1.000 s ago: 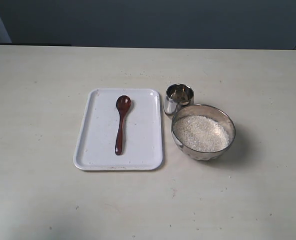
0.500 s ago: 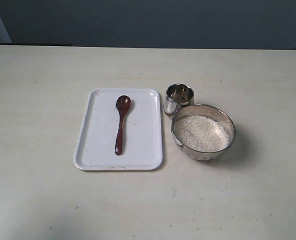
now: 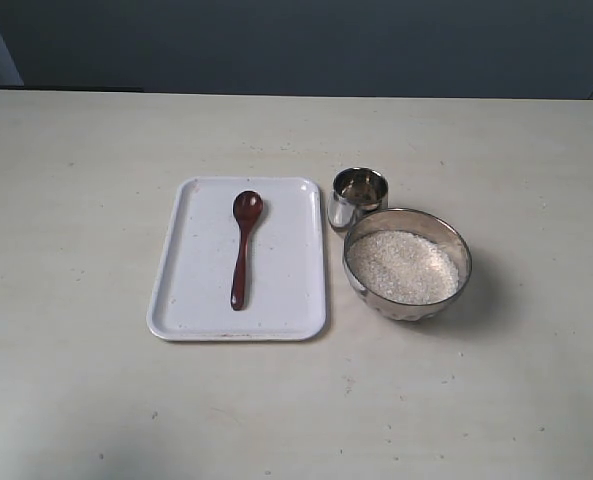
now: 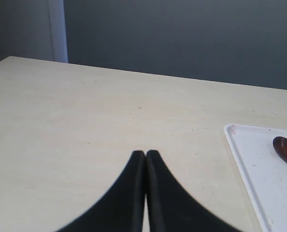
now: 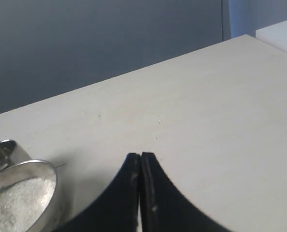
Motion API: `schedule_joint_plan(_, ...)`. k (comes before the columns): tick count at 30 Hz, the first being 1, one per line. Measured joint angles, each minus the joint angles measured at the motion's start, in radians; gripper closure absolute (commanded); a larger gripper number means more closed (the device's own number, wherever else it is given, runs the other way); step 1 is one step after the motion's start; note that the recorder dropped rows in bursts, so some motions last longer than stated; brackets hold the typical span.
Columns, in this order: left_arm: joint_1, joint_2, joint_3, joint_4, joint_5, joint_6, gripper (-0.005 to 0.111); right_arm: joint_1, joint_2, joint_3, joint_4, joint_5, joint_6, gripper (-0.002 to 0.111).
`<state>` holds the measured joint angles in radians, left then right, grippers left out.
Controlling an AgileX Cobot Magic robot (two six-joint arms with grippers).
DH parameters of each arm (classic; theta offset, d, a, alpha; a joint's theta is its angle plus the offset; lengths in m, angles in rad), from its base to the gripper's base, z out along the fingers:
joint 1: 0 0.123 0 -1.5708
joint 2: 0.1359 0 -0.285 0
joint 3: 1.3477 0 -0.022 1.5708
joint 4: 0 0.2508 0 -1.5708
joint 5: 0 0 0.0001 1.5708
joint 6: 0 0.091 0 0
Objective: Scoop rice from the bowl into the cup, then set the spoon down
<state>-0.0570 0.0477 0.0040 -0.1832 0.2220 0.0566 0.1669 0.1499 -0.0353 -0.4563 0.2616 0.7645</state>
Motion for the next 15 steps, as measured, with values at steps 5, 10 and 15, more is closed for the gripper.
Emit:
schedule_joint_plan(5,0.0,0.0,0.0,0.0,0.0,0.0,0.106,0.0,0.0,0.027,0.167,-0.015,-0.223,0.108)
schedule_joint_plan(10,0.0,0.0,0.0,0.0,0.0,0.0,0.106,-0.013,0.0,0.027,0.286,-0.019,-0.443,0.108)
schedule_joint_plan(15,0.0,0.0,0.0,0.0,0.0,0.0,0.106,-0.09,0.0,0.027,0.387,-0.019,-0.585,0.108)
